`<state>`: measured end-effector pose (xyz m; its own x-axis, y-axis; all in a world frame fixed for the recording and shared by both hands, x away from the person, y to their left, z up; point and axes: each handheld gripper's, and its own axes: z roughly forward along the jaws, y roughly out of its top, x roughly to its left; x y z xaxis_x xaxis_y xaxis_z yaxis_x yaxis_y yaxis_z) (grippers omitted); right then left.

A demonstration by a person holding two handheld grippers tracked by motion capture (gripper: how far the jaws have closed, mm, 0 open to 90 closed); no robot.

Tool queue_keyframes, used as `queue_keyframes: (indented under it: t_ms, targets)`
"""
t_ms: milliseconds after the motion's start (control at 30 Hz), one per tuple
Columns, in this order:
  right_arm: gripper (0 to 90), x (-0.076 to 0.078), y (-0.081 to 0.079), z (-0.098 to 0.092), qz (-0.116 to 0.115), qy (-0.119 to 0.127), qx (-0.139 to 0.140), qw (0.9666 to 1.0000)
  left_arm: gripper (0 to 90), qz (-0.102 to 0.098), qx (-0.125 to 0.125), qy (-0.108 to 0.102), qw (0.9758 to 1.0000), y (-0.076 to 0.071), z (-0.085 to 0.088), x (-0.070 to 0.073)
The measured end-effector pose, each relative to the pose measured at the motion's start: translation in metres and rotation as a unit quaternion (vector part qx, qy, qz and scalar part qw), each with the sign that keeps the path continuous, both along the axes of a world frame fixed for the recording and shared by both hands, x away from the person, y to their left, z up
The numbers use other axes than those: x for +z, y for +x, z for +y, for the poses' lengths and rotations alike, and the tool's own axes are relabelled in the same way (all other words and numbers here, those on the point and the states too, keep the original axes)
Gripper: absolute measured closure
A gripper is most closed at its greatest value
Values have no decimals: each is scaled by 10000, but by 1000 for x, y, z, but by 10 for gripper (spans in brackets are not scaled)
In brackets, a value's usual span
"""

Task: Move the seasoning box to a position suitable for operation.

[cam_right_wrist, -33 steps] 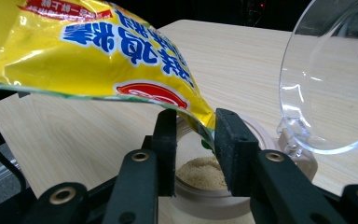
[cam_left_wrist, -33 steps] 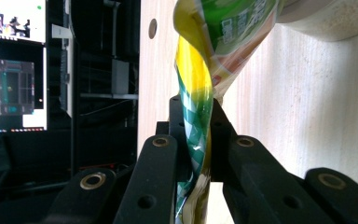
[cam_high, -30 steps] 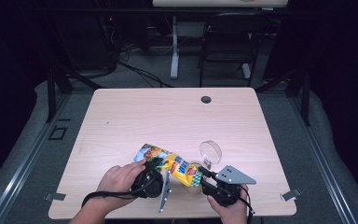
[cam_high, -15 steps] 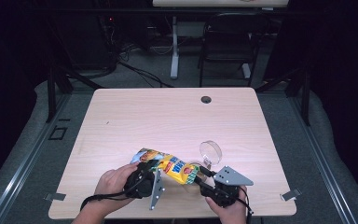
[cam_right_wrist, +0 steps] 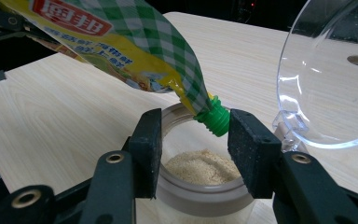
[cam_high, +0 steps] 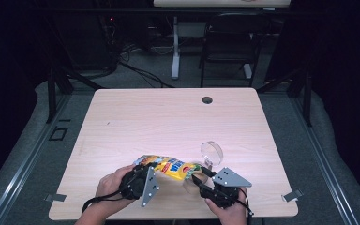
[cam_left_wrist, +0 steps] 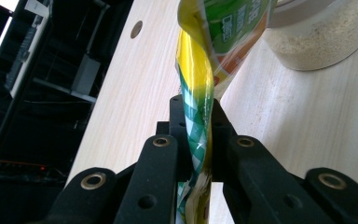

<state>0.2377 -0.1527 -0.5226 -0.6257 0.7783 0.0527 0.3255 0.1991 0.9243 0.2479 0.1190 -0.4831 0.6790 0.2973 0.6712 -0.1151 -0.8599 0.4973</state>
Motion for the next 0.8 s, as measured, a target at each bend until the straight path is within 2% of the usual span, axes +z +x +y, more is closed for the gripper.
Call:
queue_keyframes:
  t_ms: [200,333,400,467,500,567,800]
  targets:
    - [539,-1,0,-3,19,52,-55,10000,855,218,2,-294,9993,3,6,-5]
    - [540,0,0,-5,37,90,-82,9999,855,426,-9,-573,9974,7,11,-8]
    - [540,-1,0,-5,45,104,-88,9999,856,530,-3,-645,9965,10,14,-9]
    - [540,-1,-1,-5,59,82,-85,9999,856,586,-1,-766,9953,12,16,-11]
    - [540,-1,-1,-5,61,67,-79,9999,856,700,1,-858,9939,13,18,-11]
    - [540,-1,-1,-6,45,73,-77,9999,857,807,1,-985,9919,16,21,-12]
    - [540,-1,-1,-7,50,106,-122,9999,858,1059,25,-1258,9864,23,26,-18]
